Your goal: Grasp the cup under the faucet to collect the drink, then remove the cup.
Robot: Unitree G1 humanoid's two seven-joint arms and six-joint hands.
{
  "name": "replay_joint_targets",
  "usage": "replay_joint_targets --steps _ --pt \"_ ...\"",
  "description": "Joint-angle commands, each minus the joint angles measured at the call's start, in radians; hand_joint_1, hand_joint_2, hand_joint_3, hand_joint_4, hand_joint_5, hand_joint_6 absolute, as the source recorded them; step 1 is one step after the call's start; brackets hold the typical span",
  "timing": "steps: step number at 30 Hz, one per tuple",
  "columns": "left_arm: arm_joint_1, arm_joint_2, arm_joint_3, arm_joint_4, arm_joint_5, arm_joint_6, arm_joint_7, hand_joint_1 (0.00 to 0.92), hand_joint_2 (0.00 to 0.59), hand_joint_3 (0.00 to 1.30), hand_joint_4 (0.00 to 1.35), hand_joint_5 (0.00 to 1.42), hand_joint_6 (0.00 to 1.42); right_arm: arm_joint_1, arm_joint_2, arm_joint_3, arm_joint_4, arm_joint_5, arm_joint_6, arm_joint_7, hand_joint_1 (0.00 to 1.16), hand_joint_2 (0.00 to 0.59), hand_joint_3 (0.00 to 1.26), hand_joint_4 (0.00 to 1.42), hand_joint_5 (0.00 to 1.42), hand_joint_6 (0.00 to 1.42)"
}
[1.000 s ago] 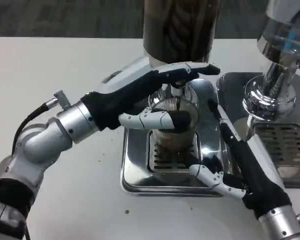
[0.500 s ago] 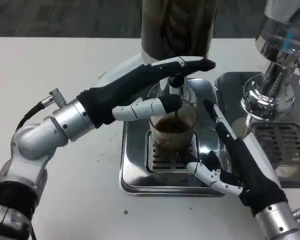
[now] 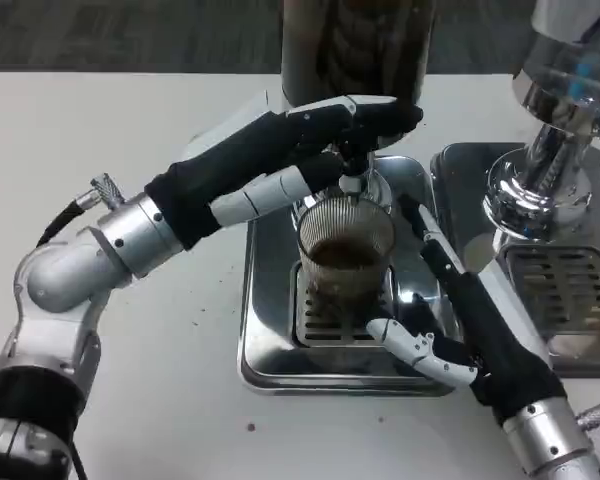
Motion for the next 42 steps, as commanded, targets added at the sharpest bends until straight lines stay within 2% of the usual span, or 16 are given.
replay_joint_targets --steps 1,15,26,36,42 --pt "0.024 -0.006 0.021 -0.028 -0.017 0.049 -0.039 0.0 0.113 0.25 0.19 0.15 0.1 -0.016 0.003 0.001 0.017 0.011 -0.014 0.004 0.5 0.254 0.0 0.0 0.0 0.05" --pt "0.089 -0.004 0.097 -0.191 -0.092 0.143 -0.074 0.0 0.118 0.27 0.21 0.16 0.13 -0.074 0.005 0.005 0.081 0.022 -0.03 0.011 0.5 0.254 0.0 0.0 0.0 0.05" --pt "0.169 0.012 0.184 -0.372 -0.18 0.234 -0.062 0.0 0.133 0.32 0.26 0.2 0.17 -0.107 0.003 0.008 0.116 0.032 -0.046 0.023 0.49 0.249 0.0 0.0 0.0 0.05" --pt "0.284 0.037 0.293 -0.525 -0.251 0.304 -0.024 0.0 0.13 0.39 0.35 0.29 0.24 -0.122 0.0 0.005 0.114 0.048 -0.047 0.051 0.49 0.244 0.0 0.0 0.0 0.05" --pt "0.351 0.066 0.36 -0.541 -0.264 0.324 -0.014 0.0 0.109 0.39 0.36 0.3 0.25 -0.114 0.007 0.002 0.101 0.052 -0.035 0.052 0.49 0.241 0.0 0.0 0.0 0.05"
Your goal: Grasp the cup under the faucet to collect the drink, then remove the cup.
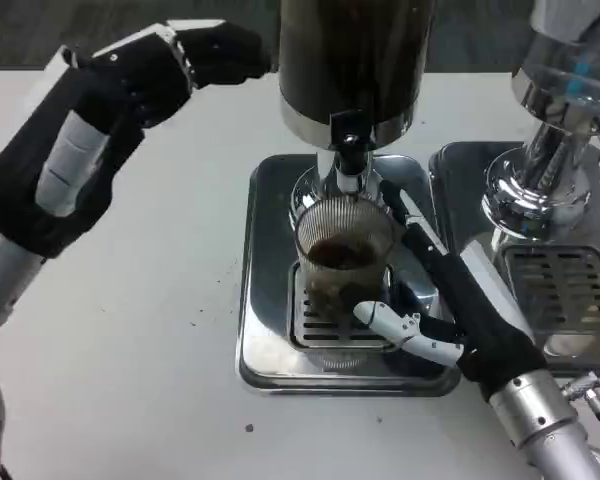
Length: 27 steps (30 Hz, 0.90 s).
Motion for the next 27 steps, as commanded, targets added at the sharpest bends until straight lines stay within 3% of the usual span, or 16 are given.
replay_joint_targets --steps 1,6,17,27 --pt "0.052 0.029 0.041 0.004 -0.013 0.014 0.009 0.0 0.108 0.39 0.36 0.3 0.25 0.001 0.007 -0.005 -0.02 0.011 0.003 0.001 0.49 0.241 0.0 0.0 0.0 0.05" --pt "0.073 0.047 0.051 0.047 0.008 -0.007 0.006 0.0 0.1 0.38 0.36 0.31 0.25 0.015 0.009 -0.009 -0.033 0.01 0.005 -0.003 0.49 0.241 0.0 0.0 0.0 0.05" --pt "0.094 0.041 0.046 0.175 0.062 -0.029 0.015 0.0 0.104 0.39 0.37 0.31 0.27 0.013 0.011 -0.011 -0.035 0.008 0.011 -0.003 0.49 0.241 0.0 0.0 0.0 0.05" --pt "0.117 0.042 0.044 0.269 0.1 -0.068 0.025 0.0 0.121 0.39 0.38 0.32 0.27 0.0 0.025 -0.021 0.019 0.059 0.007 0.018 0.49 0.241 0.0 0.0 0.0 0.05"
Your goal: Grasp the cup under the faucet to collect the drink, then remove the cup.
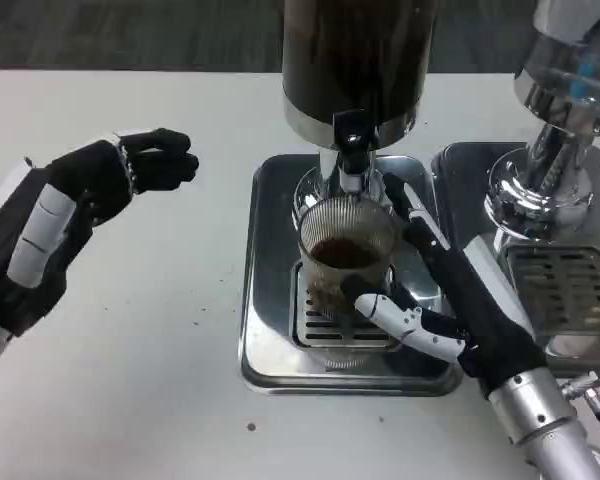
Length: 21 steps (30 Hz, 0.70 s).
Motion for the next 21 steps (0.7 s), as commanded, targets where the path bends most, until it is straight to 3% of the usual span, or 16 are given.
replay_joint_targets --steps 1,13,21 --pt "0.018 0.006 -0.002 0.047 0.029 -0.031 0.009 0.0 0.121 0.39 0.38 0.32 0.27 -0.01 0.011 -0.014 0.045 0.04 -0.003 0.017 0.49 0.241 0.0 0.0 0.0 0.05" --pt "0.018 0.01 -0.016 0.124 0.061 -0.056 0.013 0.0 0.132 0.43 0.41 0.34 0.27 -0.05 0.023 -0.025 0.154 0.096 -0.063 0.057 0.51 0.224 0.0 0.0 0.0 0.05" --pt "0.013 0.018 -0.014 0.144 0.073 -0.061 0.011 0.0 0.137 0.44 0.42 0.35 0.27 -0.074 0.019 -0.018 0.194 0.054 -0.075 0.026 0.6 0.208 0.0 0.0 0.0 0.06"
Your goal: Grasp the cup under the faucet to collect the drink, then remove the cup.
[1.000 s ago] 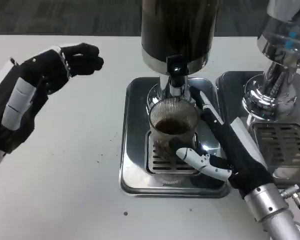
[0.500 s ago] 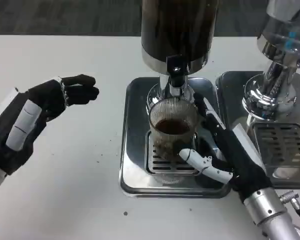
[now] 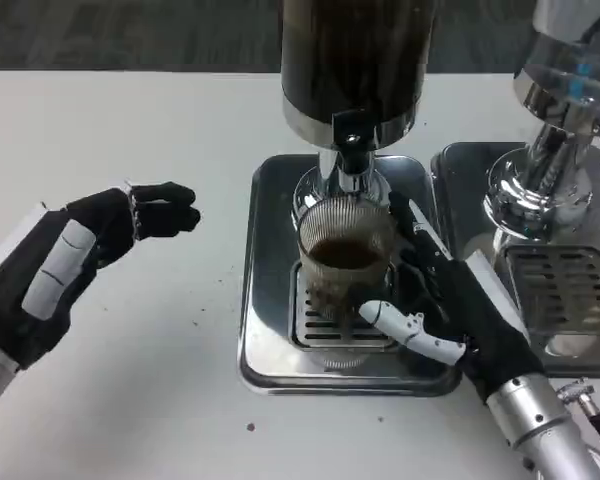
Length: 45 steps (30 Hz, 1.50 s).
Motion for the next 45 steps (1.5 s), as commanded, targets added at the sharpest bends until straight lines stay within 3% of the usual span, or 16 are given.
replay_joint_targets --steps 1,14,45 --pt "0.005 0.017 -0.002 0.01 0.01 -0.012 0.006 0.0 0.138 0.44 0.42 0.35 0.27 -0.014 0.003 0.002 0.013 -0.032 -0.017 -0.025 0.6 0.208 0.0 0.0 0.0 0.06" --pt "0.025 0.028 -0.003 0.0 0.012 -0.002 0.01 0.0 0.151 0.46 0.44 0.36 0.27 -0.032 0.018 0.016 0.039 -0.076 -0.007 -0.052 0.61 0.207 0.0 0.0 0.0 0.06" --pt "0.061 0.058 -0.004 -0.034 0.012 0.031 0.017 0.0 0.162 0.49 0.47 0.39 0.28 -0.119 0.055 0.049 0.191 -0.09 -0.032 -0.07 0.59 0.21 0.0 0.0 0.0 0.1"
